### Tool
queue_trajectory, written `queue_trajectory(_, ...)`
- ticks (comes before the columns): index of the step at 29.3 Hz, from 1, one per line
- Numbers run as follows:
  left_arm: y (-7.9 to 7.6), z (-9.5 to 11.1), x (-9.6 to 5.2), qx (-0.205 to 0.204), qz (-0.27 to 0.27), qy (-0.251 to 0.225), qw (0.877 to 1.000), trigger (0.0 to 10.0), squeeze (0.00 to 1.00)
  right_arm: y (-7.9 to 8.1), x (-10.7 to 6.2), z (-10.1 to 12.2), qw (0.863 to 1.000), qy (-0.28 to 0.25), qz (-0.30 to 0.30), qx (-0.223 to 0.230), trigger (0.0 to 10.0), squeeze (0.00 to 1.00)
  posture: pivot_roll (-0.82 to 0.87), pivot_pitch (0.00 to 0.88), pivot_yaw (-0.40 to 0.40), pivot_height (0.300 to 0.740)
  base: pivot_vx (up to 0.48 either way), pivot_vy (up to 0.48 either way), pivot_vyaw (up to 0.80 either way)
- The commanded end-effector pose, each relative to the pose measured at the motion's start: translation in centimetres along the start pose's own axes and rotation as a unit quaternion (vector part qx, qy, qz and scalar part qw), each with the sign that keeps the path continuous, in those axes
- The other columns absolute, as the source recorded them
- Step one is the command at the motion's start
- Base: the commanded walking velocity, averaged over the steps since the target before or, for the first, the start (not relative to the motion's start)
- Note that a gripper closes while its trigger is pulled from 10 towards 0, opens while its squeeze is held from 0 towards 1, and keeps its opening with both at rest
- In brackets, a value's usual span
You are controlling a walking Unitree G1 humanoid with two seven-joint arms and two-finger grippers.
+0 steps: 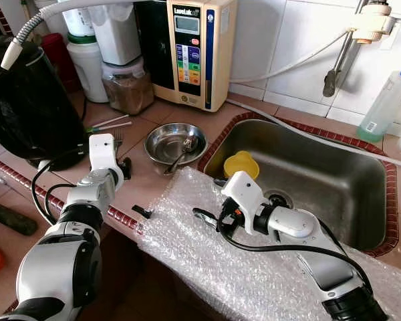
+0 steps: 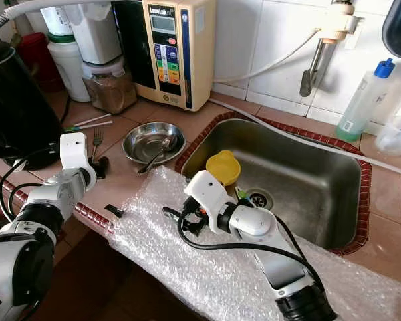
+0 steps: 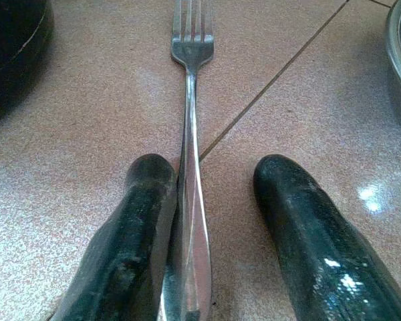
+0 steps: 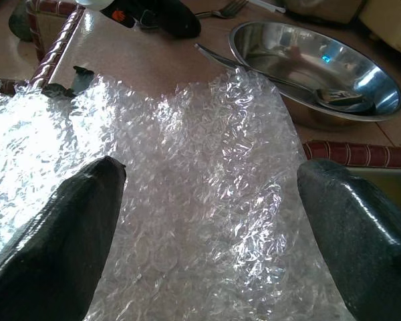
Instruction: Kitchen organization
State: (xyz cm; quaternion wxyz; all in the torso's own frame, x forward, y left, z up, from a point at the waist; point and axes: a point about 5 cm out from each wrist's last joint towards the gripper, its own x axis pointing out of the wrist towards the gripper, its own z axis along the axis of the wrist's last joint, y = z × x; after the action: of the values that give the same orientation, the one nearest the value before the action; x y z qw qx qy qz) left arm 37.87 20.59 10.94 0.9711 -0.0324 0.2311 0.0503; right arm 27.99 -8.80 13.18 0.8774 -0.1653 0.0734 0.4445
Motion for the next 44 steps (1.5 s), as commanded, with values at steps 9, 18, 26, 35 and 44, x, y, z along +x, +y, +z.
queue_trajectory(9, -1.1, -3.1, 0.0, -0.001, -0.035, 0.061, 0.998, 0.0, 0.0, -0.3, -0.2, 0.2, 1.0, -0.005, -0.007, -0.004, 10.0, 0.0, 0.09, 0.0, 0.055, 0.74, 0.0, 0.0, 0.0)
queue_trajectory(18, -2.0, -4.4, -0.2, -0.015, -0.051, 0.08, 0.995, 0.0, 0.0, -0.4, -0.2, 0.1, 1.0, -0.003, -0.007, -0.005, 10.0, 0.0, 0.09, 0.0, 0.055, 0.74, 0.0, 0.0, 0.0)
queue_trajectory(26, -2.7, -5.3, -0.4, -0.029, -0.06, 0.091, 0.994, 0.0, 0.0, -0.4, -0.1, 0.1, 1.0, -0.002, -0.004, -0.005, 10.0, 0.0, 0.09, 0.0, 0.054, 0.74, 0.0, 0.0, 0.0)
queue_trajectory(35, -3.6, -5.2, -0.7, -0.036, -0.072, 0.089, 0.993, 0.0, 0.0, -0.5, -0.1, 0.0, 1.0, 0.0, -0.003, -0.006, 10.0, 0.0, 0.1, 0.0, 0.049, 0.74, 0.0, 0.0, 0.0)
queue_trajectory(44, -2.4, -5.5, -1.1, -0.036, -0.036, 0.072, 0.996, 0.0, 0.0, -0.5, 0.0, -0.1, 1.0, 0.0, -0.002, -0.007, 10.0, 0.0, 0.1, 0.0, 0.044, 0.74, 0.0, 0.0, 0.0)
